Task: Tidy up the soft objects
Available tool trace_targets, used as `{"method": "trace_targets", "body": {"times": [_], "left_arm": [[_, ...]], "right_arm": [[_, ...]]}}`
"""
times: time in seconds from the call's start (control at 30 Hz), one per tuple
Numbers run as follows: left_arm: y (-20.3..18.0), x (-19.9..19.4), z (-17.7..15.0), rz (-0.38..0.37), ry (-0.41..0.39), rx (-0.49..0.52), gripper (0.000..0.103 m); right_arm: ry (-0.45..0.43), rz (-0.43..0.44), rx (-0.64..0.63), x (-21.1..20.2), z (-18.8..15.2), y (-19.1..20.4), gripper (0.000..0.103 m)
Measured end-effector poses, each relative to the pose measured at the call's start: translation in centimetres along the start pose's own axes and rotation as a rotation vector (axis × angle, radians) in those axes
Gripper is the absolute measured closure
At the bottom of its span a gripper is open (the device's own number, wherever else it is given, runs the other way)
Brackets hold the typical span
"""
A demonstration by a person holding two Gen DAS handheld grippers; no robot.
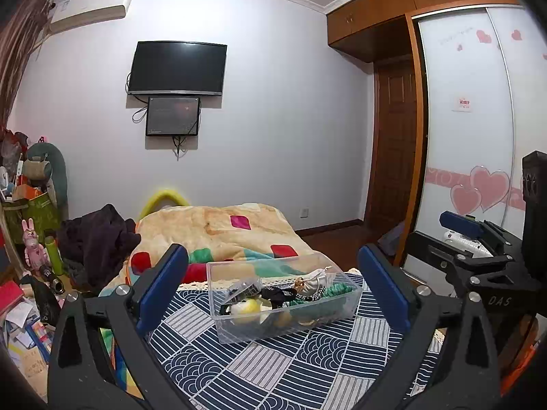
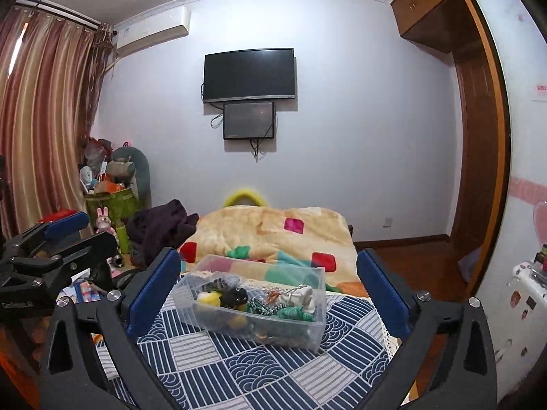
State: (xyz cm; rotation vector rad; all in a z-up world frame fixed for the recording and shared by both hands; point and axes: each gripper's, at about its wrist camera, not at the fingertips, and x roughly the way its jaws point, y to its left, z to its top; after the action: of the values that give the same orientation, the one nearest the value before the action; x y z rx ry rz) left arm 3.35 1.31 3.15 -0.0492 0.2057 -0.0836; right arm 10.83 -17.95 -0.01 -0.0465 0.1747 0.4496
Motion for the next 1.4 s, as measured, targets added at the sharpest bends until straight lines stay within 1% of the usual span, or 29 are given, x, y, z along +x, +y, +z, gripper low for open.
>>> {"method": "trace_targets", "body": {"times": [0.37,0.67,0.9,1.4], "left_arm": [[0.5,0.2,-0.1,-0.003,0.003,-0.015,0.001],[0.5,0.0,-0.2,-0.006,0.002,-0.008,0.001],[0.7,0.1,-0.3,-0.019,0.009,-0.024,0.001],[0.4,-0.1,-0.2,-0.013,0.003,-0.015,0.001]], "right_arm": [[-0.009,-0.003,-0.031,-0.8,-0.3,0.9,0.0],[-0.012,0.004,-0.012,-1.0,-0.2,0.9,0.0],[-0.019,0.005,0.007,-1.0,-0.1,0.5,0.0],[-0.026,0.01,0.022,-1.3,0.0,0.3,0.0]]}}
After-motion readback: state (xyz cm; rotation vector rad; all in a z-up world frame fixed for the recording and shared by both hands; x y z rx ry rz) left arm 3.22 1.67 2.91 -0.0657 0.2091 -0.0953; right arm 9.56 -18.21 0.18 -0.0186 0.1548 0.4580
